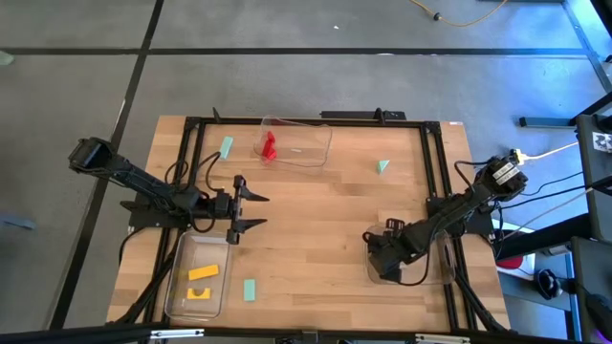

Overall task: Sort & place blocks by color
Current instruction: Put the top right yellow block into the bottom left transparent bin

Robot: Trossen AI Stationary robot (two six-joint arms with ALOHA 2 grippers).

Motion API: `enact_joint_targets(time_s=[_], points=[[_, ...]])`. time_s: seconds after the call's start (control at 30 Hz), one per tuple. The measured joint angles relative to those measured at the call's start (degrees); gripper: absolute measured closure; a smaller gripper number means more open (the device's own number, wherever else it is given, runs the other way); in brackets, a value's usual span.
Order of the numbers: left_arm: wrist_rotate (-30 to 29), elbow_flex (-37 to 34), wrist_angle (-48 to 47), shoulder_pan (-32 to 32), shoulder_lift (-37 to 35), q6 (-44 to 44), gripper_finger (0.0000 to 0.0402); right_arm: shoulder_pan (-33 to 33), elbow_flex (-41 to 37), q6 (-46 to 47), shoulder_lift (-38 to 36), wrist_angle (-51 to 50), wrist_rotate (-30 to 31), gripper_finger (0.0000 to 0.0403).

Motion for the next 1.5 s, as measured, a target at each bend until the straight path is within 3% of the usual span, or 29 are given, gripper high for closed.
enact_joint_targets(time_s=[0.13,0.33,0.63,0.73,0.83,1.0,1.17,1.33,1.5], points=[[0.0,0.0,0.0,0.0,0.0,0.0,0.0144,0.0,0.0,0.0,0.0,0.1,0.4,0.0278],[0.0,0.0,0.0,0.0,0.0,-0.1,0.0144,0.6,1.8,0.3,-1.7,-8.6,0.5,0.0278],[0.0,0.0,-0.1,0.0,0.0,-0.2,0.0144,2.7,7.0,3.7,-12.4,-20.1,2.6,0.0278],[0.0,0.0,-0.1,0.0,0.0,-0.2,0.0144,3.3,7.9,5.1,-16.2,-20.0,6.1,0.0278],[0.0,0.0,-0.3,0.0,0.0,-0.2,0.0144,4.1,8.7,4.7,-19.9,-17.2,14.4,0.0278],[0.0,0.0,-0.3,0.0,0.0,-0.5,0.0144,2.9,8.6,-6.2,-23.0,-2.5,27.7,0.0278],[0.0,0.0,-0.3,0.0,0.0,-1.7,0.0144,-3.5,4.5,-26.9,-22.3,21.7,28.9,0.0278],[0.0,0.0,-0.1,-0.6,0.0,-1.7,0.0144,-12.4,-3.4,-41.7,-18.8,52.0,18.8,0.0278],[-0.3,0.5,-0.6,-0.2,0.0,-1.7,0.0144,-18.9,-8.3,-46.8,-10.4,76.7,10.0,0.0278]])
